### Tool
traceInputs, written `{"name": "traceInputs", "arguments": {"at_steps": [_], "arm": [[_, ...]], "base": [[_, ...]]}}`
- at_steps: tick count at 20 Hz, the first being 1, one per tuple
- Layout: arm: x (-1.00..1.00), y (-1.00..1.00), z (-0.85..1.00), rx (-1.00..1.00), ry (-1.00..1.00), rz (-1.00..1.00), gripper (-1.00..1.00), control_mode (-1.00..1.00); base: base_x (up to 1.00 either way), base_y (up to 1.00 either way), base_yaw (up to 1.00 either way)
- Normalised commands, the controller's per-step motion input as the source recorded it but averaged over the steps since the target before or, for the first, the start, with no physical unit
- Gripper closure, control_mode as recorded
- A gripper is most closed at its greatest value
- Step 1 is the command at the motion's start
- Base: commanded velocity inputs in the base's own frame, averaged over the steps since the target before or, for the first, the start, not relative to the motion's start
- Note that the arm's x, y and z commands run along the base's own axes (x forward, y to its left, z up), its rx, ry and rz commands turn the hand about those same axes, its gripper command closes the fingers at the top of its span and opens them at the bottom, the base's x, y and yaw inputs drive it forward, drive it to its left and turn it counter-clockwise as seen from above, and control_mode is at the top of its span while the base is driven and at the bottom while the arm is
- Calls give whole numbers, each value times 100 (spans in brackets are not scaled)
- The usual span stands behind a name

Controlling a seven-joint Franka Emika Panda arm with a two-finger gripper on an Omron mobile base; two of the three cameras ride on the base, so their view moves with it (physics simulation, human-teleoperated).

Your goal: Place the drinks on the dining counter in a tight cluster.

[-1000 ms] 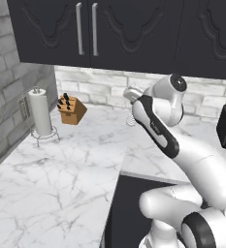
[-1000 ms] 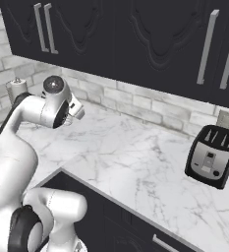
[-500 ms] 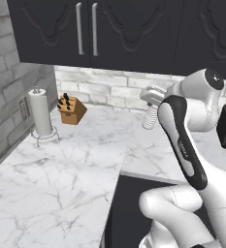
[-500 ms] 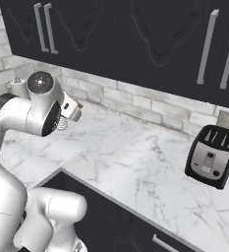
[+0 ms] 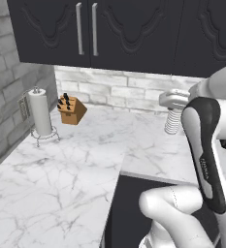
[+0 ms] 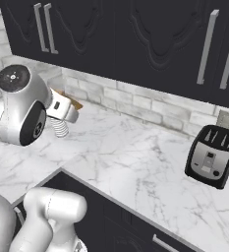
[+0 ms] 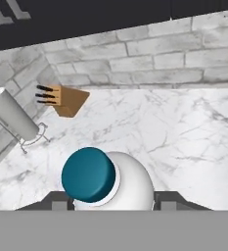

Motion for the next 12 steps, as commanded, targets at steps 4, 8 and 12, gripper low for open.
{"name": "traceInputs", "arguments": {"at_steps": [4,8,12], "arm": [[-85,0,43,0,3,3,100,-100],[-71,0,9,0,6,4,100,-100],[-18,0,3,2,2,1,100,-100]], "base": [[0,0,0],[0,0,0],[0,0,0]]}}
